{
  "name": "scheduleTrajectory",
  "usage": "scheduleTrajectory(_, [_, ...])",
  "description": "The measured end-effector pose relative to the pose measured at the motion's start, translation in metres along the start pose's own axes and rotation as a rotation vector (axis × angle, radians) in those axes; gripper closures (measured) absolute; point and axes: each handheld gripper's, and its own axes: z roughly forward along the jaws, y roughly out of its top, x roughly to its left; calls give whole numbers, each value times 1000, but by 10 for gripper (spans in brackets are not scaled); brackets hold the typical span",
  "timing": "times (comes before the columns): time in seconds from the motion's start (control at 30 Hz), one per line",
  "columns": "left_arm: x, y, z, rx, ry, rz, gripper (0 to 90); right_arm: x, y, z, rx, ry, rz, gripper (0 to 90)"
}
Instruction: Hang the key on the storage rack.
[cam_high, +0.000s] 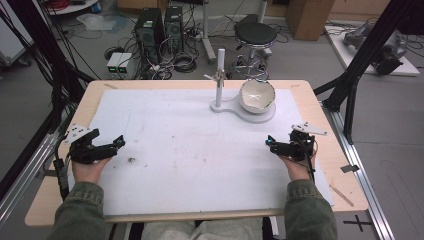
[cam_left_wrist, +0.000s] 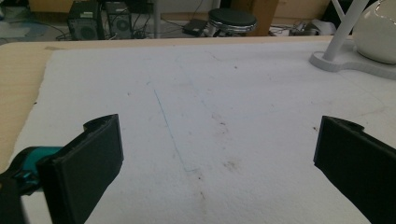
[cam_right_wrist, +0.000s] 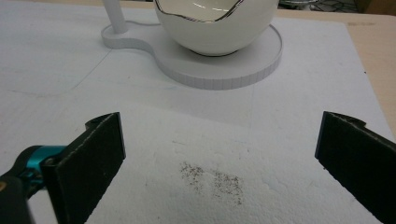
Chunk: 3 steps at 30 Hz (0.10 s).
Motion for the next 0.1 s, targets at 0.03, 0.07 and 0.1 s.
scheduleTrajectory(0.03, [0,0,0,0,0,0,19,0,0,0,-3,-2,-6,6])
scheduleTrajectory(0.07, [0,0,1,1,-1,-5,19,1,0,0,-2,-7,-7,6])
scheduleTrajectory(0.1, [0,0,1,1,-1,-5,19,1,0,0,-2,-7,-7,6])
